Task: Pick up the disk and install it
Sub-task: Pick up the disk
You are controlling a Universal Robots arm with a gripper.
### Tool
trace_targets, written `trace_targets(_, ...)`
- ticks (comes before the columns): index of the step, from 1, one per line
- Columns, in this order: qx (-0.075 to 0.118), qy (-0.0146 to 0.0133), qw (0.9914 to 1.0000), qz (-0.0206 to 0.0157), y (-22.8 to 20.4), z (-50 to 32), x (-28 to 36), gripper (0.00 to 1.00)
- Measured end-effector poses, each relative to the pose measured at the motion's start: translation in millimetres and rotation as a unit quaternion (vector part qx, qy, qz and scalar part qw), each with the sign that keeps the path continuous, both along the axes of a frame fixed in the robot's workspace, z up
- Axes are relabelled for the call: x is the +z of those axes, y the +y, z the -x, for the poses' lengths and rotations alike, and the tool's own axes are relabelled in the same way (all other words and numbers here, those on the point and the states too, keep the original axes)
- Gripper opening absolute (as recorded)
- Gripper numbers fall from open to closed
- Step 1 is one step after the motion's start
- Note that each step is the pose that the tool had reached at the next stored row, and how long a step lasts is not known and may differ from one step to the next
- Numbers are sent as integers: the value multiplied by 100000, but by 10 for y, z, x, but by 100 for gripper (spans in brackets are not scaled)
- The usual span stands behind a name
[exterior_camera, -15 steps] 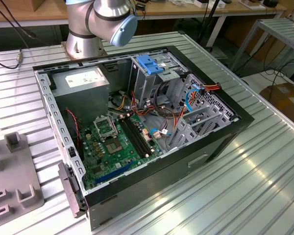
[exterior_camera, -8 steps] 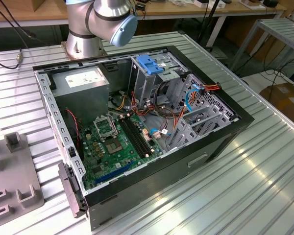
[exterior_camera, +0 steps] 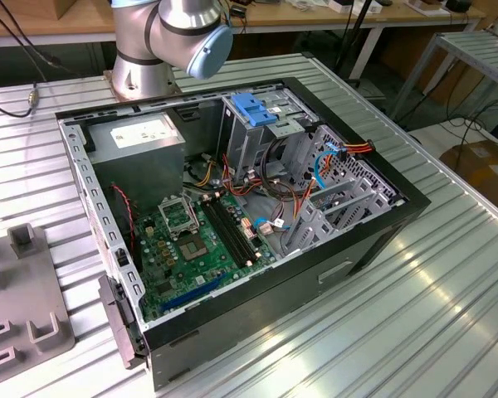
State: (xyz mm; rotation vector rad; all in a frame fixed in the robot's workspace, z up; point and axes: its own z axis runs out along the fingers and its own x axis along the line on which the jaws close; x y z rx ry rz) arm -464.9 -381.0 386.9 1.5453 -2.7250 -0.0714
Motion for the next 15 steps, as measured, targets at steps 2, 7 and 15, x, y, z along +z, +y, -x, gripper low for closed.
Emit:
trace_targets(2,1963,5,99981,3,0,0,-4,10)
trace_targets(7,9442,3,99553,43,0,0,-43,10)
trace_targets(15,18077,8,98352,237,0,-1,-119,42)
